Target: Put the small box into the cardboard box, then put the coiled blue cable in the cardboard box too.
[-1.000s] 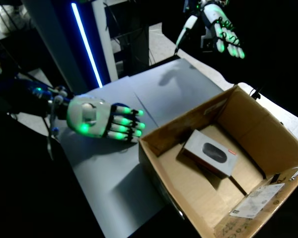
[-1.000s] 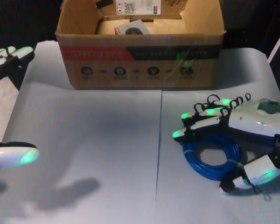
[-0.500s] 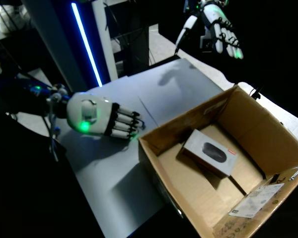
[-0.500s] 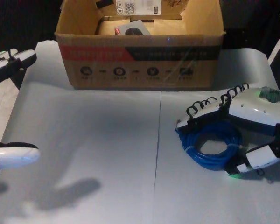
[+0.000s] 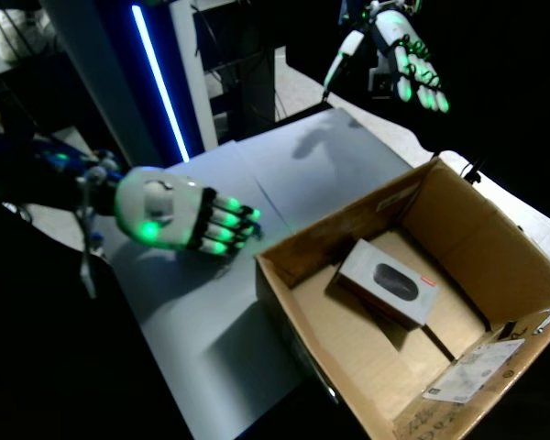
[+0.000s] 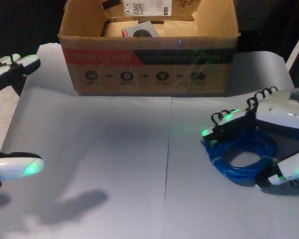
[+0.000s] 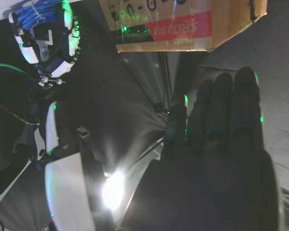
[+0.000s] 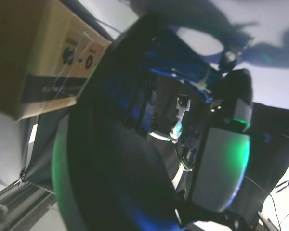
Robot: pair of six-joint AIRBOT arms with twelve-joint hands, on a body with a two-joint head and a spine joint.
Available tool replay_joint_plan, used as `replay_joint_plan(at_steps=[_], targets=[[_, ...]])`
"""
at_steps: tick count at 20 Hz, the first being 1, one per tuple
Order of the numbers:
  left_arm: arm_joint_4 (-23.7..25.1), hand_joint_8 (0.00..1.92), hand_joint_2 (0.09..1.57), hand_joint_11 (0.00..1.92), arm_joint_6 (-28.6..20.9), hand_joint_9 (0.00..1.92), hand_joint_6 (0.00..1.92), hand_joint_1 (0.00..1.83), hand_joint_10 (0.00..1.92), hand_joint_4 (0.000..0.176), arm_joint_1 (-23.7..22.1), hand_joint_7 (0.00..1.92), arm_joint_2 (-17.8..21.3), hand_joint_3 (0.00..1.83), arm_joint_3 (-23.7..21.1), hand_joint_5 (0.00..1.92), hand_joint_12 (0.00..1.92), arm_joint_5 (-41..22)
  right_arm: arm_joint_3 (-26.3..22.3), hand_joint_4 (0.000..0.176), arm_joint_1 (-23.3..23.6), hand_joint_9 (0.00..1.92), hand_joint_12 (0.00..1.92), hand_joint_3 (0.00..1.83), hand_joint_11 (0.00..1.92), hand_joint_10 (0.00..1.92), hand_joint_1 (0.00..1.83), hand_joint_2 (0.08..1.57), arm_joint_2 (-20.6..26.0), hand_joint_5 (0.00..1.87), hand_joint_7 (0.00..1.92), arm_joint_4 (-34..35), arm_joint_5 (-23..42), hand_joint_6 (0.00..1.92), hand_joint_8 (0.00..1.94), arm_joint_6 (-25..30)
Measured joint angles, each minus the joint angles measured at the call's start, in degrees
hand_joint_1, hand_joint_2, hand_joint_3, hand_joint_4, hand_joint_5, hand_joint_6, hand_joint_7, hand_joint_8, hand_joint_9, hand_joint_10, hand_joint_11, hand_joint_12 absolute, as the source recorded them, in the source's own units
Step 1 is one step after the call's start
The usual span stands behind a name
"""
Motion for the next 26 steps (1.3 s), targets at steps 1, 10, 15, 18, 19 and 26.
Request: replay_joint_plan(at_steps=[1,10,15,18,19,26], targets=[[-0.07,0.0,0.87,0.01,0.02,0.05,0.0,0.69,0.0,0.176,0.0,0.06,0.0,0.0,0.0,0.13,0.01,0.02,-0.55,0.0,0.24,1.04,1.44,0.0,0.98,0.99,1.49,1.09,0.66,0.9,0.84,-0.02,0.17,0.91,1.05,0.0],[0.0,0.01,0.83,0.1,-0.09,0.11,0.0,0.67,0.01,0.161,0.0,0.14,0.0,0.0,-0.02,0.16,0.05,-0.33,-4.46,0.0,3.85,1.02,1.21,0.0,1.06,1.19,1.37,1.17,7.08,0.6,0.86,1.64,13.92,1.29,1.16,0.09],[-0.42,0.0,0.83,0.13,-0.09,0.11,0.0,0.68,0.0,0.123,0.0,0.15,0.0,0.0,-0.02,0.18,0.06,-0.33,-3.87,0.0,4.24,0.72,1.61,0.0,0.75,1.61,1.31,1.29,6.91,0.62,0.52,6.05,22.95,1.39,1.6,0.31],[-0.33,0.0,0.82,0.13,-0.13,0.09,0.01,0.66,0.0,0.135,0.0,0.14,-0.07,0.0,0.0,0.2,0.06,-0.37,-1.88,0.0,5.7,0.84,1.91,0.0,0.91,1.89,1.16,1.35,5.09,0.52,0.66,10.29,25.14,1.39,1.79,0.22],[-0.52,0.0,0.83,0.12,-0.11,0.09,0.01,0.68,0.0,0.135,0.0,0.14,-0.07,0.0,0.0,0.2,0.05,-0.28,-1.36,0.0,7.45,0.82,1.92,0.0,0.91,1.91,1.15,1.36,4.72,0.54,0.61,10.23,25.38,1.34,1.88,0.22],[-0.33,0.0,0.82,0.13,-0.13,0.11,0.01,0.73,0.01,0.156,0.0,0.15,-0.2,0.0,0.42,0.23,0.07,-0.28,5.33,0.0,16.0,0.82,1.37,0.0,0.6,1.25,1.36,1.15,-0.39,0.88,0.89,11.56,25.99,1.19,1.09,0.31]])
